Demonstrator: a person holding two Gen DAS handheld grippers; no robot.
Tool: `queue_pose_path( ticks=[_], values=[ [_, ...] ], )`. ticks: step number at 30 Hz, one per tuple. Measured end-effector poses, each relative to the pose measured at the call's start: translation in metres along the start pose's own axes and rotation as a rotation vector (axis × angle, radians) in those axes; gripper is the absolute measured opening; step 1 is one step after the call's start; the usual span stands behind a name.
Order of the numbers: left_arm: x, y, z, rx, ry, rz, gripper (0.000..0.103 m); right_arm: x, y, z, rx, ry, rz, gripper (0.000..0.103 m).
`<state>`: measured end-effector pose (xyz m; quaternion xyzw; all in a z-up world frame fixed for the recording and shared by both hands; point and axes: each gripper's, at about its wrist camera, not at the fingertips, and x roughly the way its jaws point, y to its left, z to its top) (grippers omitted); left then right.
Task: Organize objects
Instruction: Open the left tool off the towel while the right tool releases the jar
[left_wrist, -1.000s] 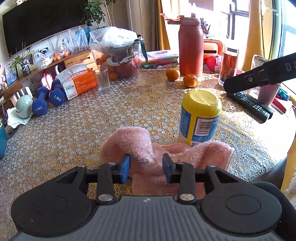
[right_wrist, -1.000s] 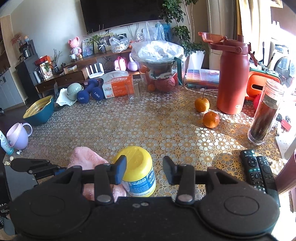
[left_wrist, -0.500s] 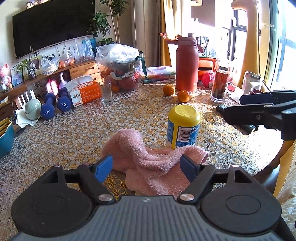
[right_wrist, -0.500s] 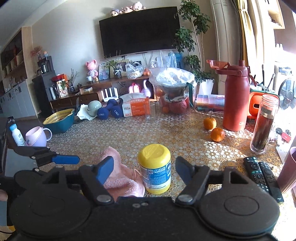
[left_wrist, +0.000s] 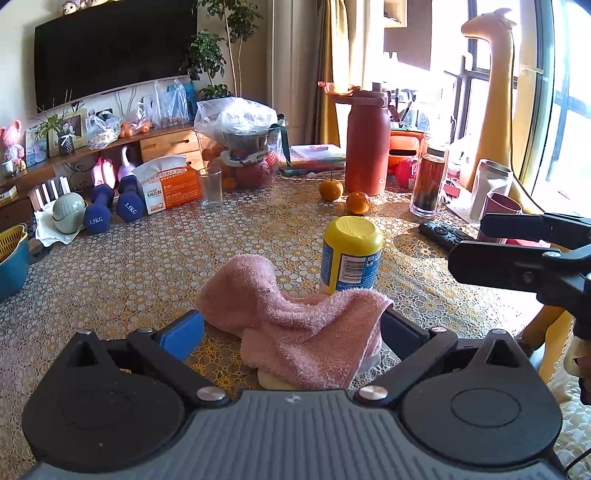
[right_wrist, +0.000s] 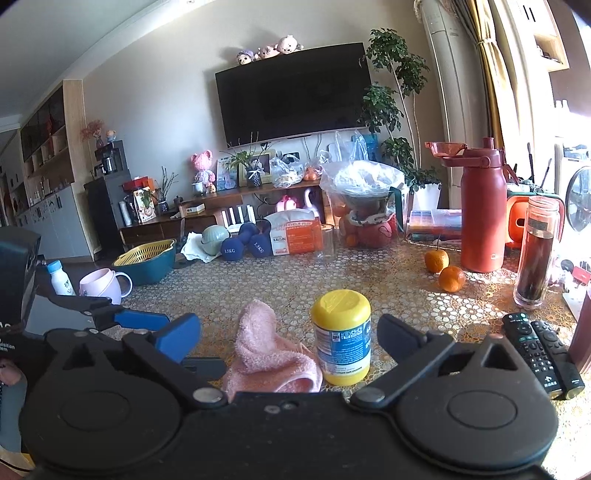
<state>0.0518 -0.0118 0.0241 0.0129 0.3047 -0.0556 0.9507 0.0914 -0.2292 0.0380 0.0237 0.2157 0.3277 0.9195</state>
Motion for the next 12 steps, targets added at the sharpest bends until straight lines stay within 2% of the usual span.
queue_pose_path(
  ticks=[12],
  values=[
    [-0.0055,-0.0066,-0.0028,0.025,-0.028,0.015,0.103,-0.0056,-0.0001,-0.0098,0.025,0.004,-0.016,0.102]
  ],
)
